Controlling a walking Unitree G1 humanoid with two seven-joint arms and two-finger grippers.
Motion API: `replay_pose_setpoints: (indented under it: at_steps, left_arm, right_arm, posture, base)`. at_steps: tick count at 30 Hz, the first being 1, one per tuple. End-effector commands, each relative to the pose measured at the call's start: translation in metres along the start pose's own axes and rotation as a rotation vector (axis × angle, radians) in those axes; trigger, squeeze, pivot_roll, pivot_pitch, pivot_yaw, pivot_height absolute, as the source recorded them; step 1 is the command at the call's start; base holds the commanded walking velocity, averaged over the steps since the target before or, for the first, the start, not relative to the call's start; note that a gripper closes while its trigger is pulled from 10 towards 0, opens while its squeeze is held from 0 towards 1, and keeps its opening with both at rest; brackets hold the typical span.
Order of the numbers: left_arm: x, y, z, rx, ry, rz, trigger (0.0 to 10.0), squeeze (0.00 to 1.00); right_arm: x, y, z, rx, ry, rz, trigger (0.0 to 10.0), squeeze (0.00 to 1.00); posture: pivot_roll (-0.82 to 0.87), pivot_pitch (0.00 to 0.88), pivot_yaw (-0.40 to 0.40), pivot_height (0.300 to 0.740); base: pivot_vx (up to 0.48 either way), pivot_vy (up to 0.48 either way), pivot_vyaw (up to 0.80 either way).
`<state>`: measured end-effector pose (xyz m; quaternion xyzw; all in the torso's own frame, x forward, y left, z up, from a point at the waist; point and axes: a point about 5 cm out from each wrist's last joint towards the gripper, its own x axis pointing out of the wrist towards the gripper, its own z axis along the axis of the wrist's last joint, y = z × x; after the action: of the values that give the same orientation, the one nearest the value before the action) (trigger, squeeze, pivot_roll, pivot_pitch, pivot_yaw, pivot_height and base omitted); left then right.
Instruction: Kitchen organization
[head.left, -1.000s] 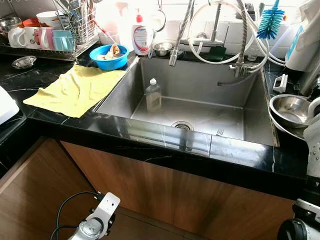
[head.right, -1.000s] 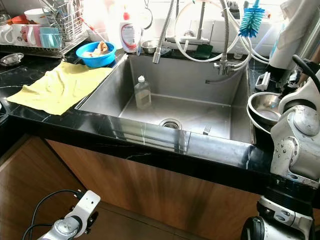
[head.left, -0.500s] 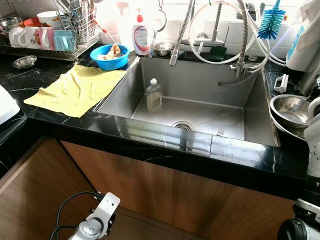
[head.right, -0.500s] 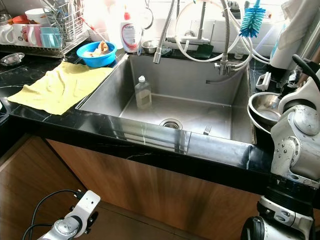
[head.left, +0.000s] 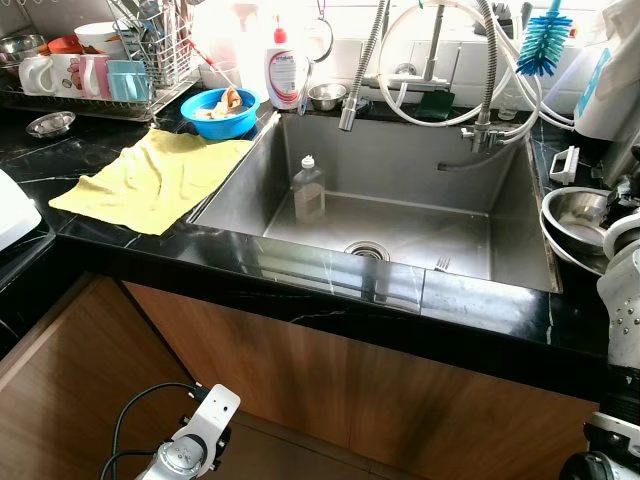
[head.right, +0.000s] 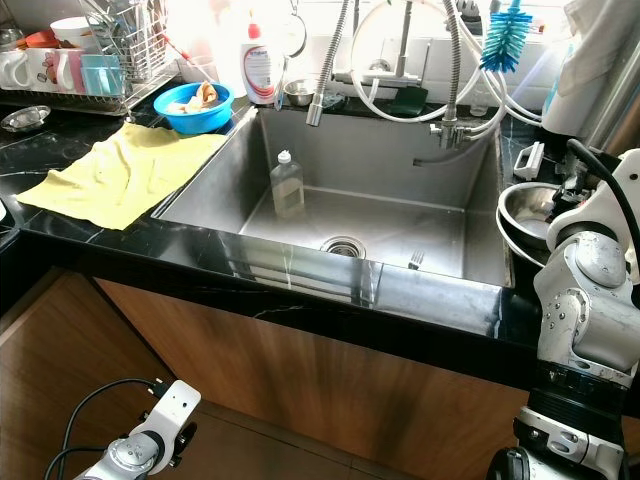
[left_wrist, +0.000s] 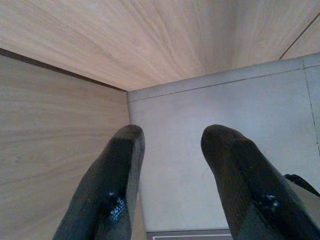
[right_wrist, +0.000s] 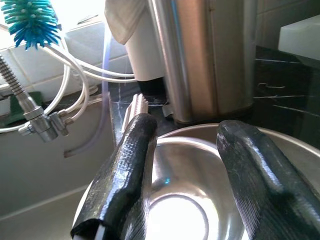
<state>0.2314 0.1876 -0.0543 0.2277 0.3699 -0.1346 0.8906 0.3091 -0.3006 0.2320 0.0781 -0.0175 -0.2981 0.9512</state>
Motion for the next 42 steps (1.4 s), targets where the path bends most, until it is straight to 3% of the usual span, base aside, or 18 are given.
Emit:
replay_pose_setpoints:
  at_steps: [1, 2, 4, 7, 8, 9, 22, 32, 42]
  left_arm:
    - [-0.001, 0.002, -0.004, 0.004, 0.014, 0.002, 10.0, 0.00]
    - [-0.001, 0.002, -0.004, 0.005, 0.015, 0.002, 10.0, 0.00]
    - [-0.001, 0.002, -0.004, 0.005, 0.015, 0.001, 10.0, 0.00]
    - [-0.001, 0.002, -0.004, 0.006, 0.015, 0.000, 10.0, 0.00]
    - [-0.001, 0.002, -0.004, 0.006, 0.015, 0.000, 10.0, 0.00]
    - [-0.001, 0.001, -0.004, 0.006, 0.015, -0.001, 10.0, 0.00]
    - [-0.001, 0.002, -0.003, 0.008, 0.012, -0.002, 10.0, 0.00]
    - [-0.001, 0.003, -0.004, 0.005, 0.015, 0.005, 10.0, 0.00]
    - [-0.001, 0.004, -0.004, 0.006, 0.012, 0.009, 10.0, 0.00]
  right_arm:
    - [0.000, -0.002, 0.008, 0.009, -0.035, -0.016, 10.0, 0.00]
    - [0.000, -0.004, 0.006, 0.027, -0.027, -0.023, 10.0, 0.98]
    - [0.001, -0.007, 0.000, 0.060, 0.013, -0.034, 10.0, 1.00]
    - [0.002, -0.007, -0.007, 0.082, 0.052, -0.025, 10.0, 1.00]
    - [0.002, -0.007, -0.009, 0.091, 0.061, -0.024, 10.0, 0.21]
    - [0.002, -0.007, -0.011, 0.093, 0.068, -0.024, 10.0, 0.00]
    - [0.003, -0.007, -0.021, 0.138, 0.117, -0.036, 10.0, 0.00]
    - [0.004, -0.014, -0.024, 0.226, 0.131, -0.096, 10.0, 0.00]
    - [0.004, -0.013, -0.011, 0.273, 0.073, -0.105, 10.0, 0.00]
  posture:
    - [-0.10, 0.000, 0.054, 0.740]
    - [-0.10, 0.000, 0.053, 0.740]
    - [-0.10, 0.000, 0.053, 0.740]
    - [-0.10, 0.000, 0.053, 0.740]
    - [-0.10, 0.000, 0.052, 0.740]
    - [-0.10, 0.000, 0.052, 0.740]
    - [-0.10, 0.000, 0.050, 0.740]
    - [-0.09, 0.000, 0.051, 0.740]
    - [-0.09, 0.000, 0.052, 0.740]
  base:
    - [0.000, 0.000, 0.00]
    - [0.000, 0.000, 0.00]
    - [0.000, 0.000, 0.00]
    - [0.000, 0.000, 0.00]
    - [0.000, 0.000, 0.00]
    - [0.000, 0.000, 0.00]
    - [0.000, 0.000, 0.00]
    - [0.000, 0.000, 0.00]
    - [0.000, 0.000, 0.00]
